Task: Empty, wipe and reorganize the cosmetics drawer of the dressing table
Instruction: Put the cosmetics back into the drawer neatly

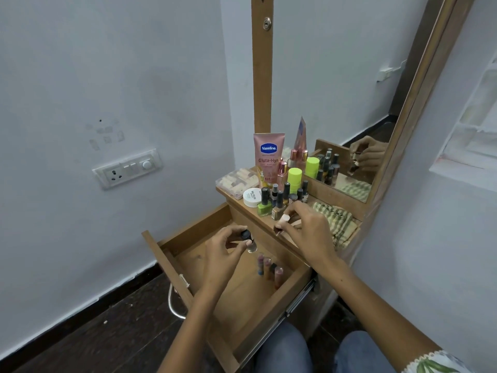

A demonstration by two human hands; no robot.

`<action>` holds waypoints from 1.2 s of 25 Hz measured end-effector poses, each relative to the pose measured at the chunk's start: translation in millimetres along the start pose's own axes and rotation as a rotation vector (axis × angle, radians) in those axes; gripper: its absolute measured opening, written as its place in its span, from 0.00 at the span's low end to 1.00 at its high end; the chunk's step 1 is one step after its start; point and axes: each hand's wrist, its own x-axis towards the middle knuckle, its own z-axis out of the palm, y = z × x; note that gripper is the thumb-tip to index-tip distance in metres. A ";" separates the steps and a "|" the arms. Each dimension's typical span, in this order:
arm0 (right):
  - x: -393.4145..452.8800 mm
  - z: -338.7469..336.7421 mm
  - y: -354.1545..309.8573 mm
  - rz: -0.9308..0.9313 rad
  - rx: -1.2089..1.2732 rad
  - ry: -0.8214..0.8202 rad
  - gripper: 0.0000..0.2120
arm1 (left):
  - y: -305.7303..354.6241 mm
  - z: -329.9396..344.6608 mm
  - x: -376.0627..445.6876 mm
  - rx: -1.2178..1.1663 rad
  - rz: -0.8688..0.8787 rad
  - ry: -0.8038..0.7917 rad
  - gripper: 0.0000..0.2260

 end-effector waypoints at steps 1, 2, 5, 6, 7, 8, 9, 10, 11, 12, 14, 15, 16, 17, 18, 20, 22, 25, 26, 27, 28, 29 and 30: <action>-4.9 -2.4 -8.7 0.021 0.048 -0.037 0.12 | -3.0 -3.1 -0.4 0.011 -0.007 -0.034 0.12; -10.6 -2.1 -15.4 0.061 0.093 -0.099 0.12 | -5.7 -6.2 -0.9 0.022 -0.013 -0.070 0.11; -30.5 9.5 -26.0 0.179 0.165 -0.352 0.10 | -11.7 -12.7 -1.5 0.050 -0.051 -0.163 0.11; -37.3 16.0 -25.6 0.191 0.135 -0.417 0.09 | -13.5 -14.0 -1.4 0.057 -0.067 -0.185 0.11; -43.1 21.8 -25.5 0.188 0.072 -0.472 0.08 | -15.5 -15.7 -1.1 0.068 -0.080 -0.206 0.11; -46.8 26.0 -25.6 0.177 -0.017 -0.513 0.07 | -16.9 -17.2 -0.3 0.083 -0.087 -0.229 0.11; -48.9 28.2 -27.3 0.162 -0.118 -0.540 0.07 | -18.1 -19.2 0.6 0.101 -0.089 -0.256 0.11; -49.4 29.1 -28.6 0.154 -0.210 -0.560 0.07 | -18.8 -21.0 1.5 0.109 -0.091 -0.288 0.11; -49.1 28.6 -30.4 0.145 -0.279 -0.572 0.08 | -19.3 -22.7 2.1 0.106 -0.096 -0.321 0.11; -49.1 28.6 -31.4 0.138 -0.325 -0.582 0.08 | -19.9 -24.1 2.4 0.100 -0.106 -0.352 0.12; -50.1 28.5 -33.7 0.119 -0.378 -0.605 0.08 | -22.9 -25.0 2.8 0.110 -0.121 -0.400 0.12; -51.5 28.9 -34.8 0.107 -0.397 -0.614 0.09 | -25.5 -24.6 2.8 0.127 -0.121 -0.415 0.12; -53.0 29.5 -35.5 0.099 -0.407 -0.617 0.09 | -27.8 -23.5 2.3 0.148 -0.116 -0.426 0.12; -54.1 30.2 -36.2 0.098 -0.413 -0.617 0.10 | -29.9 -22.0 1.9 0.170 -0.110 -0.433 0.12; -54.4 30.6 -36.6 0.099 -0.420 -0.614 0.10 | -31.6 -20.2 1.4 0.189 -0.102 -0.440 0.12; -53.2 30.9 -36.5 0.107 -0.452 -0.620 0.09 | -33.4 -15.4 -0.1 0.221 -0.089 -0.464 0.12; -52.9 29.5 -36.1 0.106 -0.476 -0.627 0.09 | -35.4 -9.6 -2.2 0.240 -0.084 -0.495 0.11; -53.5 25.7 -36.7 0.106 -0.469 -0.635 0.08 | -41.2 -1.1 -5.8 0.256 -0.097 -0.531 0.11; -53.2 23.9 -37.5 0.108 -0.455 -0.636 0.09 | -42.5 1.4 -7.2 0.268 -0.102 -0.540 0.11; -52.5 21.6 -37.2 0.118 -0.435 -0.637 0.09 | -42.8 3.9 -8.5 0.277 -0.105 -0.548 0.11; -51.3 18.6 -35.8 0.137 -0.408 -0.637 0.10 | -43.1 5.9 -9.8 0.286 -0.104 -0.552 0.11; -50.1 14.7 -33.5 0.158 -0.377 -0.630 0.10 | -43.1 8.1 -10.8 0.290 -0.099 -0.555 0.11; -48.8 10.5 -30.5 0.173 -0.344 -0.615 0.09 | -43.2 9.8 -12.1 0.296 -0.092 -0.556 0.11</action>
